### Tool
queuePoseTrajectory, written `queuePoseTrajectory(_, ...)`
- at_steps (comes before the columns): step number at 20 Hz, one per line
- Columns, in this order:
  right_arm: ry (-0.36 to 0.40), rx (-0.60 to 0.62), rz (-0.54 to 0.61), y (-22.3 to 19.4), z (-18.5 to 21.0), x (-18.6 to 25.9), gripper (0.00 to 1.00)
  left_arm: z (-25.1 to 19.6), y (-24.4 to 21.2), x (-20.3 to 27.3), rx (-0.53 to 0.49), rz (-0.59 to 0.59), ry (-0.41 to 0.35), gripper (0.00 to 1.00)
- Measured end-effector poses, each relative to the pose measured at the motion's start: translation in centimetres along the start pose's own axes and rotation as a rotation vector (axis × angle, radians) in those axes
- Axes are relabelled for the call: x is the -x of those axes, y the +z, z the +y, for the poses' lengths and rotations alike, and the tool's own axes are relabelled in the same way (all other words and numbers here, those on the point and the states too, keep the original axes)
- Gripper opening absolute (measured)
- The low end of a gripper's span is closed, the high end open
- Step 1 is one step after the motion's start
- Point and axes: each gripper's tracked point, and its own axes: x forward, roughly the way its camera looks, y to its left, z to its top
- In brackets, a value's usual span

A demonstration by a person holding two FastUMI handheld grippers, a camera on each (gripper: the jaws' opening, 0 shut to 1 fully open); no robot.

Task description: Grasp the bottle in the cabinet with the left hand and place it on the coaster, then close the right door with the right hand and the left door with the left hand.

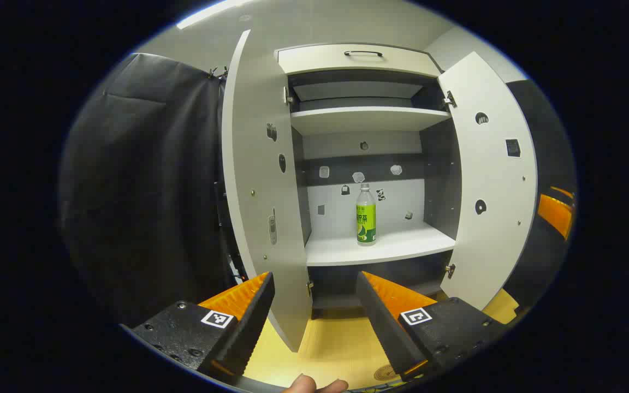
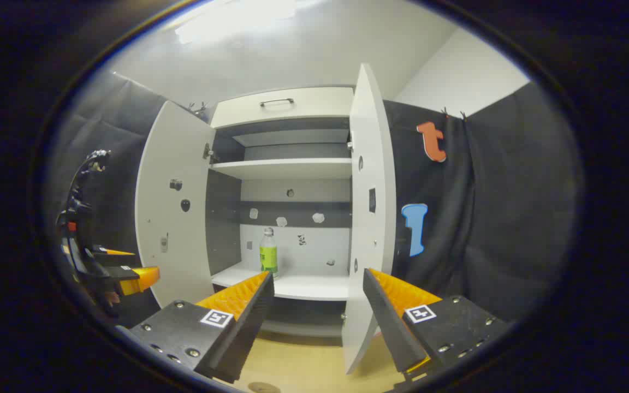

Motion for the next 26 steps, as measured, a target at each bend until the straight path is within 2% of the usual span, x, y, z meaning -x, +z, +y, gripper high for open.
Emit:
queuePoseTrajectory(4, 0.042, 0.039, -0.004, 0.6, 2.0, -0.7, 0.98, -0.5, 0.0, -0.7, -0.004, 0.017, -0.020, 0.96)
queuePoseTrajectory(9, 0.029, 0.033, -0.003, 1.0, 2.3, -1.4, 0.98, -0.8, 2.3, -3.3, -0.003, -0.036, -0.060, 0.96)
queuePoseTrajectory(10, 0.022, 0.037, -0.002, 1.3, 2.4, -2.0, 0.98, -0.9, 2.5, -3.9, -0.002, -0.041, -0.071, 0.93)
queuePoseTrajectory(11, 0.017, 0.039, 0.001, 1.4, 2.5, -2.8, 0.99, -1.2, 2.7, -4.5, 0.002, -0.044, -0.084, 0.96)
queuePoseTrajectory(12, 0.014, 0.045, 0.000, 1.5, 2.6, -3.7, 0.94, -1.5, 2.7, -5.1, 0.006, -0.044, -0.096, 0.96)
queuePoseTrajectory(13, 0.007, 0.053, 0.001, 1.4, 2.6, -4.2, 0.99, -1.8, 2.7, -5.7, 0.011, -0.044, -0.105, 0.96)
queuePoseTrajectory(15, -0.005, 0.060, 0.028, 0.4, 2.3, -4.9, 0.99, -2.3, 2.1, -7.0, 0.015, -0.021, -0.120, 0.95)
queuePoseTrajectory(16, -0.006, 0.058, 0.039, 0.0, 2.4, -5.2, 0.94, -2.8, 1.9, -7.6, 0.018, -0.014, -0.134, 0.96)
queuePoseTrajectory(17, -0.008, 0.061, 0.042, -0.3, 2.4, -5.5, 0.99, -3.1, 1.6, -8.3, 0.015, -0.005, -0.143, 0.95)
queuePoseTrajectory(20, -0.026, 0.073, 0.056, -1.0, 2.1, -6.6, 0.99, -3.5, 1.1, -10.7, 0.015, 0.015, -0.144, 0.97)
queuePoseTrajectory(23, -0.028, 0.060, 0.068, -1.3, 2.1, -7.6, 0.99, -4.4, 1.3, -13.3, 0.022, 0.011, -0.146, 0.95)
queuePoseTrajectory(26, -0.034, 0.043, 0.077, -1.6, 1.8, -8.4, 0.99, -5.6, 2.4, -16.4, 0.020, -0.026, -0.142, 0.95)
